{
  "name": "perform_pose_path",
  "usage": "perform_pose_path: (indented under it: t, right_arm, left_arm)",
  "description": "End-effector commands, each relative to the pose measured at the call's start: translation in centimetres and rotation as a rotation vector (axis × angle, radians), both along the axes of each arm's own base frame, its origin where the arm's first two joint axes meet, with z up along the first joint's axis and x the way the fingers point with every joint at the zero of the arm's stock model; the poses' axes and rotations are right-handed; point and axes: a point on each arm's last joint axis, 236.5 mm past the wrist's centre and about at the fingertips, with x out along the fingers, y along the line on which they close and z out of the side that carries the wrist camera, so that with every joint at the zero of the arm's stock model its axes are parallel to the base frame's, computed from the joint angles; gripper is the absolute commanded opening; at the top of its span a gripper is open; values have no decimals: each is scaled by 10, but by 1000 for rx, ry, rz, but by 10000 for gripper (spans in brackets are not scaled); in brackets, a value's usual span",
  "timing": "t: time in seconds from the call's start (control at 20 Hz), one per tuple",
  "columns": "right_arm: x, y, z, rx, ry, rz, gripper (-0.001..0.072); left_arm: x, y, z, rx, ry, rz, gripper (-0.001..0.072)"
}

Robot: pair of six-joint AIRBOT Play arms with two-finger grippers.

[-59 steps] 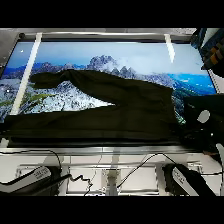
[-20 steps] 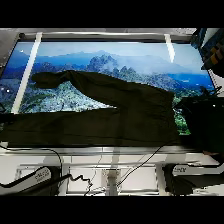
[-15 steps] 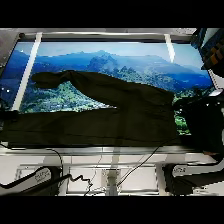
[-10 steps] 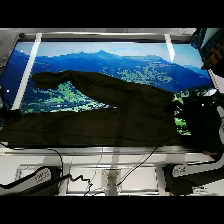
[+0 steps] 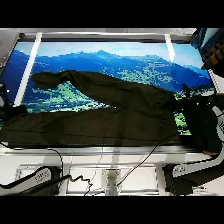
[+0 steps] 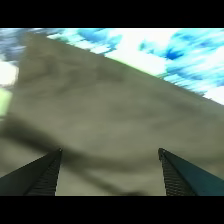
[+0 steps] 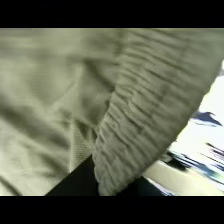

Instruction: Fold the clothes and pants, and hang the long-sleeved shirts on hangers.

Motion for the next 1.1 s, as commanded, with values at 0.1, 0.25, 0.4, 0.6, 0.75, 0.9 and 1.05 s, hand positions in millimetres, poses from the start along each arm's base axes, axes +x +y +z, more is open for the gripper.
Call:
perform_pose_path:
  t: [0.1, 0.25, 0.4, 0.6, 0.75, 0.9, 1.05]
  right_arm:
    - [10, 11, 14, 65, -63, 3, 29]
    - [10, 10, 14, 63, -64, 3, 30]
    - [10, 10, 14, 61, -64, 3, 30]
    - [10, 10, 14, 61, -64, 2, 30]
    - [10, 10, 14, 61, -64, 2, 30]
    - [10, 10, 14, 61, -64, 2, 30]
    - [10, 10, 14, 61, -64, 2, 30]
  left_arm:
    - [89, -46, 31, -285, -457, 131, 684]
    - [125, -43, 47, -327, -618, 187, 686]
    - [145, -43, 26, -329, -625, 197, 685]
    - [166, -43, -18, -336, -586, 211, 657]
    - [185, -41, -36, -339, -572, 208, 511]
    - [206, -44, -48, -379, -585, 233, 511]
    - [222, -41, -58, -409, -631, 290, 508]
